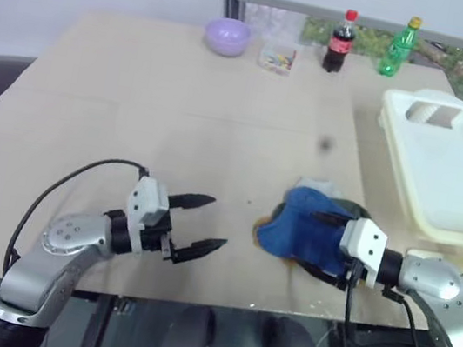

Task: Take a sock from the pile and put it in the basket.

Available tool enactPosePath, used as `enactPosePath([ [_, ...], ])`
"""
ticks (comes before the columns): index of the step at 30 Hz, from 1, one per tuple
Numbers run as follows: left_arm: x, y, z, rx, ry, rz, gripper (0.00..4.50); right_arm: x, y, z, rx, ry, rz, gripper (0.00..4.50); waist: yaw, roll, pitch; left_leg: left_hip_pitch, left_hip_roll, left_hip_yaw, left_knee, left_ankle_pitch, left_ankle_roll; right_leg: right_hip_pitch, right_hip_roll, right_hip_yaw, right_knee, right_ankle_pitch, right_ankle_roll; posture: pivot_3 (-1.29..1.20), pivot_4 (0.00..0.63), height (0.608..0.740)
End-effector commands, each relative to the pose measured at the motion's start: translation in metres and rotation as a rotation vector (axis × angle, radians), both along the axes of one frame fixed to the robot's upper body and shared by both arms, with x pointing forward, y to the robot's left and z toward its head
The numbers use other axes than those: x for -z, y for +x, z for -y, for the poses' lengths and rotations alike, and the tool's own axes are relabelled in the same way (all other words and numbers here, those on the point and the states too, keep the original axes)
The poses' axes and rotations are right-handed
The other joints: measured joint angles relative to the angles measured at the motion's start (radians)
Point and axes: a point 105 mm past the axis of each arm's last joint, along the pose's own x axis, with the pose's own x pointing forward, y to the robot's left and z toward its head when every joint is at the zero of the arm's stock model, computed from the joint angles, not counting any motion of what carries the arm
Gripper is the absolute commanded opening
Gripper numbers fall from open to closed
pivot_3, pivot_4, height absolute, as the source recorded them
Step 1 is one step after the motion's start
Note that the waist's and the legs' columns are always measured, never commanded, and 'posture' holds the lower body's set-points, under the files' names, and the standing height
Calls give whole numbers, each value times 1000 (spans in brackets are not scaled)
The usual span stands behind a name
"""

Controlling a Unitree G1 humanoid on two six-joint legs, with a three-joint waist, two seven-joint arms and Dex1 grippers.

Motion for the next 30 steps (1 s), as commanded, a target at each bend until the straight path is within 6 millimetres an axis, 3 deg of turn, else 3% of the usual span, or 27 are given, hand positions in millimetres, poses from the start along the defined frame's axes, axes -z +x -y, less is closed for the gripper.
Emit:
enactPosePath([
  [1, -10, -18, -17, 43, -31, 22, 4500, -5, 0, -20, -45, -1, 31, 4448, -9, 0, 0, 0, 1, 1, 0, 0, 0, 0, 0, 1, 0, 0, 0, 0, 150, 740],
  [6, -12, -50, -47, 46, -12, -44, 4500, -5, 15, -43, -142, -6, 11, 4448, -6, 0, 0, 1, 2, 1, 0, 0, 0, -2, -1, 2, 1, 0, -1, 0, 150, 740],
  [12, -11, -73, -64, 4, 19, -76, 4500, -3, 33, -62, -186, -8, -24, 4448, 3, 0, 0, -1, 2, 1, 0, 0, 0, -2, -4, 0, 0, 0, -1, 0, 150, 740],
  [16, -15, -77, -66, -63, -19, -56, 4500, 8, 45, -59, -190, -98, -14, 3437, -2, -1, 0, -1, 1, 2, 0, 0, 0, -2, -5, 0, -1, 0, -1, 0, 150, 740],
  [18, -15, -80, -65, -75, -22, -53, 4500, 8, 44, -57, -210, -121, -13, 2442, -2, -1, 0, -1, 1, 2, 0, 0, 0, -2, -4, 0, 0, 0, -1, 0, 150, 740],
  [20, -15, -81, -64, -84, -23, -53, 4500, 8, 42, -54, -228, -140, -20, 1961, -3, 0, 0, -1, 2, 2, 0, 0, 0, -2, -4, 0, 0, 0, -1, 0, 150, 740],
  [21, -15, -81, -64, -90, -24, -51, 4500, 7, 41, -53, -233, -148, -21, 1380, -3, 0, 0, -1, 2, 2, 0, 0, 0, -2, -4, 0, 0, 0, -1, 0, 150, 740],
  [28, -12, -81, -58, -99, -38, -41, 4500, 9, 37, -51, -282, -189, -22, 1380, -2, 0, 0, -1, 2, 2, 0, 0, 0, -2, -3, 0, 0, 0, -1, 0, 150, 740],
  [30, -13, -80, -57, -98, -41, -37, 4500, 12, 37, -50, -289, -205, -33, 824, -2, 0, 0, -1, 2, 2, 0, 0, 0, -2, -3, 0, 0, 0, -1, 0, 150, 740],
])
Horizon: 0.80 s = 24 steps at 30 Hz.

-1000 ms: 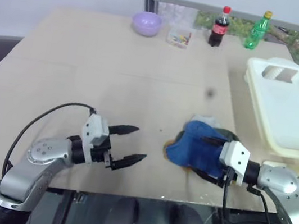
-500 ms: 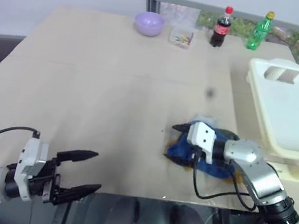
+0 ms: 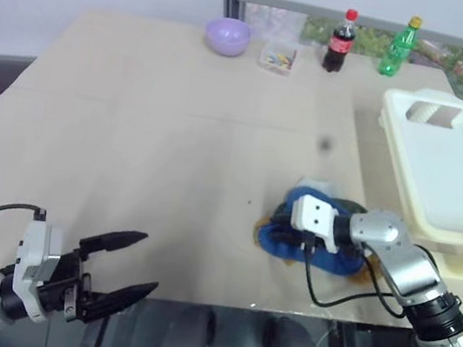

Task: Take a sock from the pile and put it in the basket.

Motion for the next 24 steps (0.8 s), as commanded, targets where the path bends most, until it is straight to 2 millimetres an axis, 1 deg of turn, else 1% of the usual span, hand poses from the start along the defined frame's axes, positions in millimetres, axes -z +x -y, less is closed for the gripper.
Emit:
enactPosePath([
  [1, -7, -1, 7, 17, 7, 45, 4500, -5, -1, -3, -42, -14, 29, 421, 0, 0, 0, 0, 0, 0, 0, 0, 0, 0, 0, 0, 0, 0, 0, 0, 150, 740],
  [2, -7, 0, 7, 17, 6, 47, 4500, -4, 0, -2, -41, -18, 30, 47, 0, 0, 0, 0, 0, 0, 0, 0, 0, 0, 0, 0, 0, 0, 0, 0, 150, 740],
  [9, -7, 0, 9, 9, 3, 51, 4500, -9, 3, -1, -50, -13, 49, 47, 0, 0, 0, 0, 0, 0, 0, 0, 0, 0, 0, 0, 0, 0, 0, 0, 150, 740],
  [12, -6, 0, 8, -10, -6, 51, 4500, -34, 3, -21, -76, 103, 58, 47, -3, 0, 0, 0, 0, 0, 0, 0, 0, 0, 0, 0, 0, 0, 0, 0, 150, 740],
  [14, -5, 0, 7, -30, -18, 47, 4500, -53, 7, -42, -114, 158, 92, 47, -5, 0, 0, 0, 0, 0, 0, 0, 0, 0, 1, 1, 0, 0, 0, 0, 150, 740],
  [16, -4, 3, 6, -75, -44, 45, 4500, -65, 11, -62, -155, 185, 118, 47, -6, 0, 0, 0, 1, 1, 0, 0, 0, -1, 1, 2, 1, 0, 0, 0, 150, 740],
  [17, -4, 8, 2, -133, -53, 50, 4500, -69, 14, -76, -179, 193, 133, 47, -6, 0, 0, 0, 1, 1, 0, 0, 0, -1, 1, 1, 1, 0, 0, 0, 150, 740],
  [18, -5, 13, -3, -196, -69, 48, 4500, -71, 18, -90, -198, 205, 142, 47, -7, 1, 0, 0, 1, 1, 0, 0, 0, -1, 1, 1, 1, 0, 0, 0, 150, 740],
  [20, -5, 20, -10, -294, -95, 43, 4500, -72, 24, -113, -221, 215, 165, 47, -8, 1, 0, 1, 1, 1, 0, 0, 0, -2, 2, 2, 2, 0, 0, 0, 150, 740],
  [21, -5, 22, -12, -327, -106, 40, 4500, -72, 27, -122, -227, 217, 178, 47, -9, 0, 0, 0, 1, 1, 0, 0, 0, -2, 2, 2, 3, 0, -1, 0, 150, 740],
  [24, -6, 25, -22, -431, -106, 44, 4500, -73, 29, -166, -269, 250, 198, 47, -13, 0, 0, 0, 1, 1, 0, 0, 0, -2, 2, 2, 3, 1, -1, 0, 150, 740],
])
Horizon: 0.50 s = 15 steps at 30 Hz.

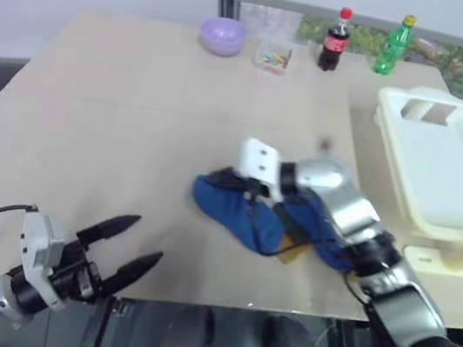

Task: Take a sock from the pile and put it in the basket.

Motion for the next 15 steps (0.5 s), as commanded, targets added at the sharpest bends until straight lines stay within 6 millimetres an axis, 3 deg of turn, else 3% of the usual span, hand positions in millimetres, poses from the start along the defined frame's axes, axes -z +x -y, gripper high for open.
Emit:
enactPosePath([
  [1, -11, 2, -10, -112, 9, 28, 4500, -1, 3, -38, -35, 26, 57, 47, -4, 0, 0, -1, 0, 0, 0, 0, 0, 0, 0, 0, 0, 0, 0, 0, 150, 740],
  [4, -13, 3, -18, -193, -5, 15, 4500, 7, -8, -63, -111, 6, 55, 47, -7, 0, 1, -1, 0, -1, -1, 0, 0, 0, -2, -1, -1, 0, 0, 0, 150, 740],
  [7, -15, 4, -21, -243, -5, -4, 4500, 13, -17, -71, -168, -2, 75, 905, -8, -1, 0, -1, -1, -1, -1, 0, -1, 0, -4, -2, -1, 0, 0, 0, 150, 740],
  [11, -13, 9, -26, -291, 1, -31, 4500, 0, -6, -59, -141, 56, 118, 2802, -20, -2, 0, -1, -1, -5, -1, -2, -4, 0, -5, -1, 0, 1, -1, 0, 150, 740],
  [15, -11, 27, -34, -352, 15, -27, 4500, -15, 4, -21, -115, 108, 67, 2802, -17, -1, 1, -1, 0, -8, -2, -1, -3, 0, -3, -3, 1, 0, -1, 0, 150, 740],
])
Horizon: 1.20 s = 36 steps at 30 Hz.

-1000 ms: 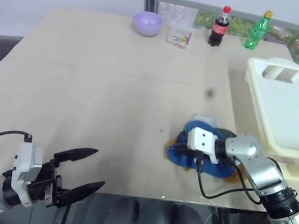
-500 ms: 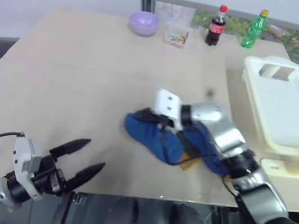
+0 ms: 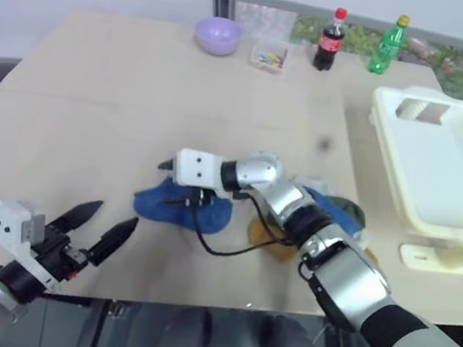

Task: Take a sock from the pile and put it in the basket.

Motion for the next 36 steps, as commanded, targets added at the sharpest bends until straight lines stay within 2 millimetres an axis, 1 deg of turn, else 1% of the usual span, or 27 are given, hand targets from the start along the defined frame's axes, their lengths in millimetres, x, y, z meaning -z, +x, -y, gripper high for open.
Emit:
enactPosePath([
  [1, -3, 19, -11, -75, 20, 9, 4500, -25, 0, 39, 7, 93, -35, 2802, 5, 0, 0, 0, 0, 0, 0, 1, 1, 0, 0, 0, 0, 0, 0, 0, 150, 740],
  [3, 1, 36, -16, -111, 26, -23, 4500, -19, -5, 83, 59, 76, -56, 2802, 30, 0, -1, 0, -2, -4, 0, 1, 1, 2, -2, -4, -1, 0, 0, 0, 150, 740],
  [4, 4, 42, -18, -114, 37, -41, 4500, -15, -10, 101, 85, 53, -84, 2802, 38, 0, -1, 0, -2, -5, 0, 1, 2, 3, -3, -6, -2, 0, 0, 0, 150, 740],
  [6, 9, 48, -21, -115, 55, -66, 4500, -11, -18, 120, 134, 31, -126, 3312, 43, -5, -3, -1, -5, -7, 1, 1, 2, 6, -5, -9, -4, 0, 0, 0, 150, 740],
  [7, 12, 52, -21, -96, 73, -86, 4500, -7, -23, 134, 169, 12, -138, 3527, 34, -2, -2, -1, -5, -5, 1, 1, 2, 6, -6, -7, -4, 0, 0, 0, 150, 740],
  [8, 15, 54, -22, -83, 87, -100, 4500, -5, -28, 142, 193, -5, -145, 4071, 25, -2, -2, -1, -5, -5, 1, 1, 2, 5, -6, -6, -4, 0, 0, 0, 150, 740],
  [9, 17, 58, -21, -54, 100, -113, 4500, -6, -30, 151, 239, 4, -148, 4464, 17, -1, -1, 0, -5, -4, 0, 1, 2, 4, -5, -5, -4, 0, 0, 0, 150, 740],
  [11, 18, 66, -17, 0, 100, -125, 4500, -6, -33, 162, 304, 15, -157, 4464, 11, -1, -1, 1, -2, -4, -1, 1, 1, 3, 2, -4, -1, -1, -1, 0, 150, 740],
  [14, 23, 75, -8, 108, 96, -166, 4500, -8, -35, 171, 386, 26, -156, 4464, 20, 0, -1, 1, -1, -4, -1, 2, 0, 2, 4, -9, 2, -1, -3, 0, 150, 740],
  [17, 31, 76, -5, 173, 130, -214, 4500, -11, -36, 174, 425, 38, -147, 4464, 20, 0, -1, 1, 0, -2, -1, 3, -1, 2, 4, -8, 5, -3, -7, 0, 150, 740],
  [22, 29, 83, -12, 179, 146, -225, 4500, -13, -41, 177, 454, 54, -137, 4464, 27, 0, -1, 1, -1, -2, -1, 3, -1, 1, 2, -8, 4, -3, -7, 0, 150, 740],
  [27, 34, 80, -19, 199, 161, -272, 4500, -10, -49, 179, 458, 54, -140, 4464, 28, 0, -1, 1, 0, -4, -1, 3, -1, 1, 2, -8, 4, -3, -6, 0, 150, 740],
  [28, 36, 80, -20, 205, 173, -282, 3986, -10, -50, 179, 457, 53, -140, 4500, 26, 0, -1, 1, -1, -4, -1, 3, -1, 1, 2, -8, 4, -3, -6, 0, 150, 740],
  [30, 38, 80, -20, 223, 192, -292, 3241, -10, -50, 180, 456, 56, -140, 4500, 25, 0, -1, 1, -1, -5, 0, 3, -1, 2, 2, -8, 4, -3, -6, 0, 150, 740],
  [32, 39, 81, -19, 241, 210, -287, 2295, -10, -48, 180, 456, 61, -136, 4500, 26, 0, -1, 1, -1, -5, 0, 3, -1, 1, 2, -8, 4, -4, -6, 0, 150, 740],
  [36, 35, 83, -13, 258, 159, -242, 476, -9, -44, 177, 449, 59, -123, 4500, 28, 0, -1, 1, -1, -5, -1, 3, -1, 1, 2, -8, 3, -4, -6, 0, 150, 740],
])
